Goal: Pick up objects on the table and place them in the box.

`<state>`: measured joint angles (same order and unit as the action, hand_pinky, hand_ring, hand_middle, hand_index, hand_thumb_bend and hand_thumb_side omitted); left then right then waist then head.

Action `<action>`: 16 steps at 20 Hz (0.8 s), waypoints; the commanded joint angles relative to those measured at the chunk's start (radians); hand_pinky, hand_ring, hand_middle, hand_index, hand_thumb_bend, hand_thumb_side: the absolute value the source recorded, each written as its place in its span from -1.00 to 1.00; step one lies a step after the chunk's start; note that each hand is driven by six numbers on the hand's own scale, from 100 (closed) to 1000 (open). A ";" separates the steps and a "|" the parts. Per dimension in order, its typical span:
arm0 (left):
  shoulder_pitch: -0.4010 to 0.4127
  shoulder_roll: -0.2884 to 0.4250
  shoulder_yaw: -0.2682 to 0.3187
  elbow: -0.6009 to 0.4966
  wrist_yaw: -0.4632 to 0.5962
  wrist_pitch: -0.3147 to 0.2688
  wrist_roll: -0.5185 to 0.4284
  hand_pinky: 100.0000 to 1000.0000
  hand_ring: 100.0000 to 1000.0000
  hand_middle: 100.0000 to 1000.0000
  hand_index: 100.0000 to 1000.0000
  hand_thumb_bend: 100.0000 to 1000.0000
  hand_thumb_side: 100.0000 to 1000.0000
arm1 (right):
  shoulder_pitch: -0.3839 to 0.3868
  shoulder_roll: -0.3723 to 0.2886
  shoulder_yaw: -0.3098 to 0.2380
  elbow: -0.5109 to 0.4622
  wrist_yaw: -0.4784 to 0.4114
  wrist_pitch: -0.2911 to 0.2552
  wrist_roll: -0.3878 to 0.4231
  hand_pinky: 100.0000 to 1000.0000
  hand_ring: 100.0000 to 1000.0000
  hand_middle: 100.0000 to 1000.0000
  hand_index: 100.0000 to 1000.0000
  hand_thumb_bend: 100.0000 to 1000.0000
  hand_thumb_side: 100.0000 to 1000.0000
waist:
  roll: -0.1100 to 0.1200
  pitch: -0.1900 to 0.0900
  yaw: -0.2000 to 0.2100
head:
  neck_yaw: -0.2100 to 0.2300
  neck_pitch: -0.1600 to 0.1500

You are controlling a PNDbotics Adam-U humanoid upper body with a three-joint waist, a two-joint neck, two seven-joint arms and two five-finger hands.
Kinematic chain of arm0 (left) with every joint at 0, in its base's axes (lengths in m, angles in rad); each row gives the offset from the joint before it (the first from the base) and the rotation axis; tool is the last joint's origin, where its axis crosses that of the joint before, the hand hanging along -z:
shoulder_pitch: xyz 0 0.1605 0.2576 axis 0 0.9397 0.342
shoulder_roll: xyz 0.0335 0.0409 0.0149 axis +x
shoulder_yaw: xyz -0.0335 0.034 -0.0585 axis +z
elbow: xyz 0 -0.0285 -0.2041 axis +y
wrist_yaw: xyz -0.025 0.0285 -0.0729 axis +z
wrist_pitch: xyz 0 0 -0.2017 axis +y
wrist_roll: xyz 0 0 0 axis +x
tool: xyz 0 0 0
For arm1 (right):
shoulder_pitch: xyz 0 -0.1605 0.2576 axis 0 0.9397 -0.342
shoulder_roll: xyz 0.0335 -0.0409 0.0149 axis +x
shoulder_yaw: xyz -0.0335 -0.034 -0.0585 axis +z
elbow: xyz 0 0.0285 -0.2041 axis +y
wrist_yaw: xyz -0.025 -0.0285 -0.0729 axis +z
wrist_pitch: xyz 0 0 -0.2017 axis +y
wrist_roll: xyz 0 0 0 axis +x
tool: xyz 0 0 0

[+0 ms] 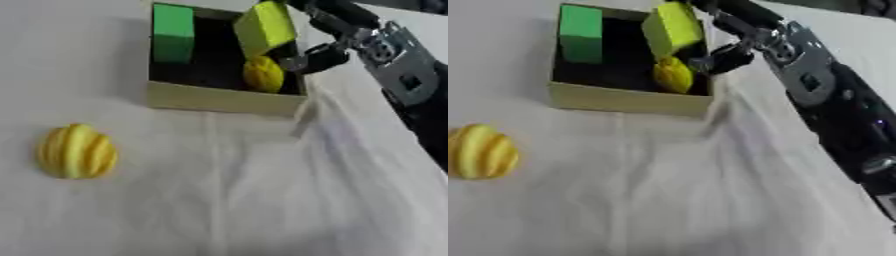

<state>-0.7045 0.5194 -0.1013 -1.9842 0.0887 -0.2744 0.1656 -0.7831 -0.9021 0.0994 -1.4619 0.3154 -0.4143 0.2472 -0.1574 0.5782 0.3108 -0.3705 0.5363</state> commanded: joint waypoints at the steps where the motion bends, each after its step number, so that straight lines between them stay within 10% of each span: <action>1: -0.006 0.023 0.002 -0.016 0.008 0.001 -0.006 0.25 0.47 0.34 0.65 -1.00 0.15 | -0.007 -0.036 -0.010 -0.027 -0.030 0.014 -0.019 0.92 0.88 0.65 1.00 -0.37 -0.80 | 0.004 -0.036 0.002 | 0.001 -0.002; 16: 0.003 0.021 -0.003 -0.016 0.011 0.009 -0.014 0.25 0.47 0.34 0.65 -1.00 0.15 | 0.013 -0.041 -0.001 -0.071 -0.001 0.017 -0.018 0.89 0.86 0.64 1.00 -0.35 -1.00 | -0.015 -0.051 0.016 | -0.009 0.008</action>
<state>-0.6945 0.5194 -0.1075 -1.9842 0.0961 -0.2664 0.1535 -0.7629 -0.9029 0.1056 -1.5109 0.3095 -0.4004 0.2379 -0.1815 0.5604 0.3271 -0.3793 0.5428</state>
